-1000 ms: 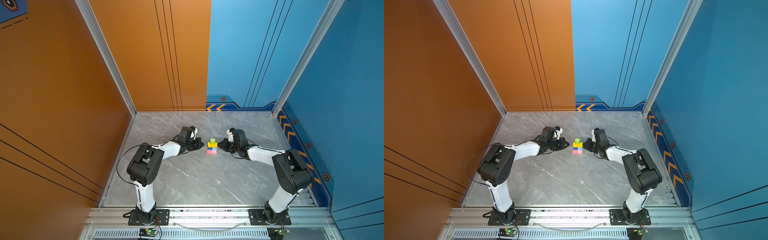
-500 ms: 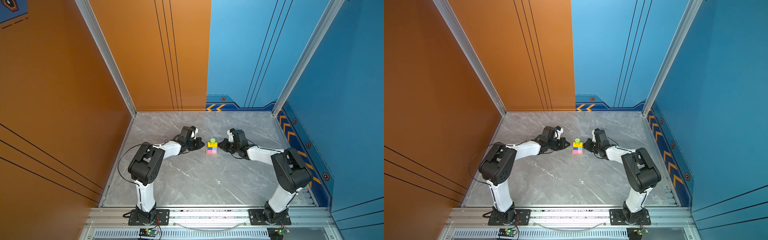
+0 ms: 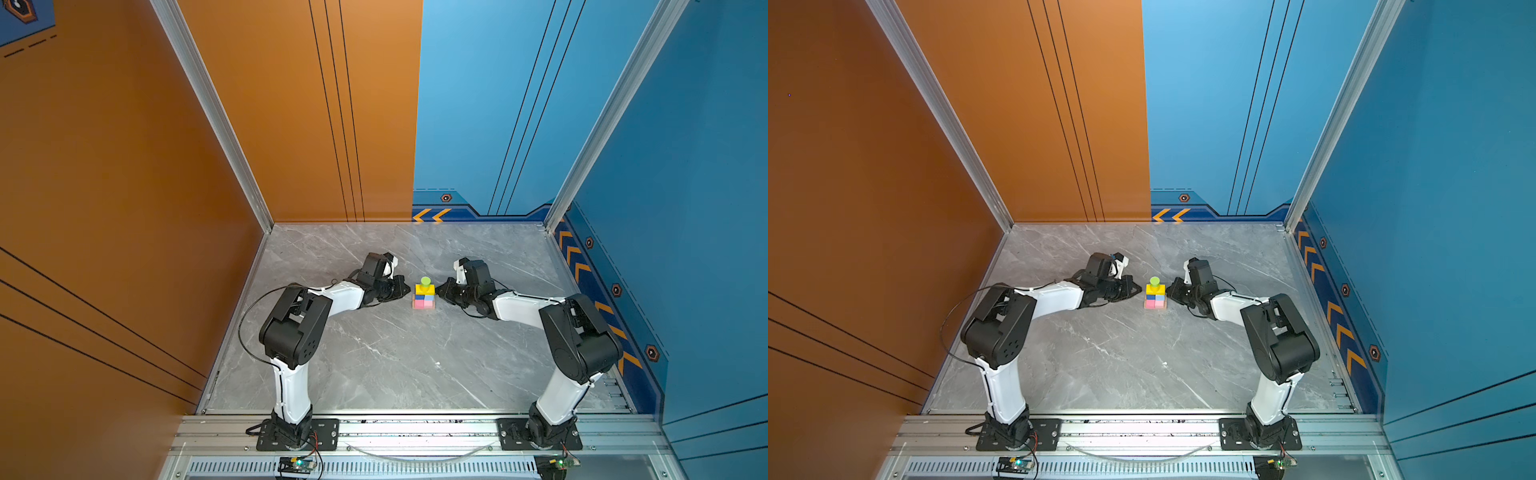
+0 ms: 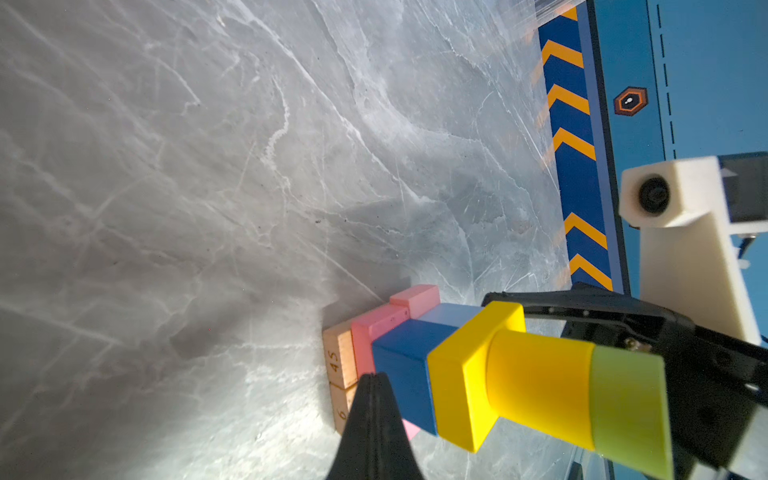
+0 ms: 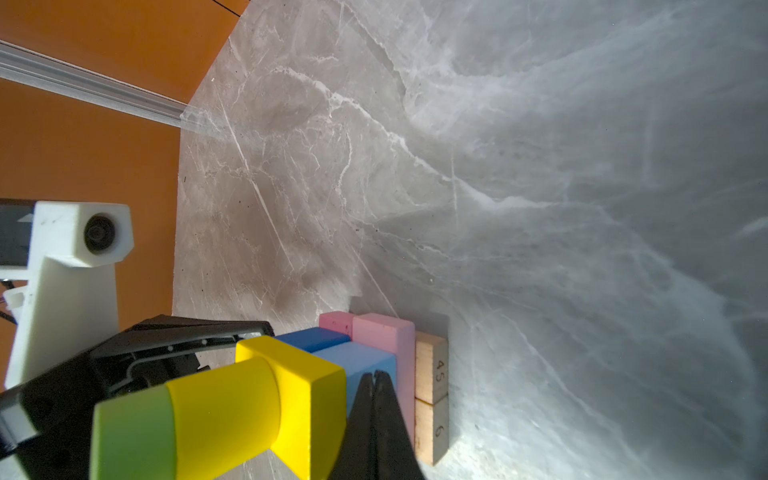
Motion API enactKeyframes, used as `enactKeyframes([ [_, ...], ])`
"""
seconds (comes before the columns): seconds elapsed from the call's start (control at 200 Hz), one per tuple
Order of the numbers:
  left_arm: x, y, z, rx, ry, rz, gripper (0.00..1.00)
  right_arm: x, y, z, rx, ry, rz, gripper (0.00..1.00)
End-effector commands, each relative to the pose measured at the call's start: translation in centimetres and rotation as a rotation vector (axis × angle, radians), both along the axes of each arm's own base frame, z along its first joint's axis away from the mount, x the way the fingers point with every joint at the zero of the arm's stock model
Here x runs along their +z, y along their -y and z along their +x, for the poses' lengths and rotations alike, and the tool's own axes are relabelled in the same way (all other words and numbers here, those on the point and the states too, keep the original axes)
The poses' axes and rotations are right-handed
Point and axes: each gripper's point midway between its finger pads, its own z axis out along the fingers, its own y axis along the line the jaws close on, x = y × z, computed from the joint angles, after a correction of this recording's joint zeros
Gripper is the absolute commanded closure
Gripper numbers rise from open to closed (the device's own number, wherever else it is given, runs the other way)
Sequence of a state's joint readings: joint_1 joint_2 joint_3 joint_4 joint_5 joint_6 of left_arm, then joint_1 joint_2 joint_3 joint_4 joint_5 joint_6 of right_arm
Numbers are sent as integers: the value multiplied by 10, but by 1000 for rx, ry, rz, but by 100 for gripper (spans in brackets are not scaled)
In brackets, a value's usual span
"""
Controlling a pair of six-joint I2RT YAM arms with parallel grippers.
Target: Build the wood block tower
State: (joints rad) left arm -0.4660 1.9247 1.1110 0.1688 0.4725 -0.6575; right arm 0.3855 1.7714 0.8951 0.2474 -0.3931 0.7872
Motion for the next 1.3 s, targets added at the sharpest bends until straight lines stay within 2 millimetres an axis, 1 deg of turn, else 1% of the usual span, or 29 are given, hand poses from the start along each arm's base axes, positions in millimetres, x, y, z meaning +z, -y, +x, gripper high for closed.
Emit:
enactKeyframes([
  [0.0, 5, 10, 1, -22, 0, -21, 100, -1, -4, 0, 5, -12, 19, 100],
  [0.731, 2, 13, 0, -32, -8, -25, 100, -3, -11, -1, 20, -16, 28, 100],
  [1.296, 1, 15, 0, -38, -14, -28, 100, -5, -11, -1, 19, -22, 28, 100],
])
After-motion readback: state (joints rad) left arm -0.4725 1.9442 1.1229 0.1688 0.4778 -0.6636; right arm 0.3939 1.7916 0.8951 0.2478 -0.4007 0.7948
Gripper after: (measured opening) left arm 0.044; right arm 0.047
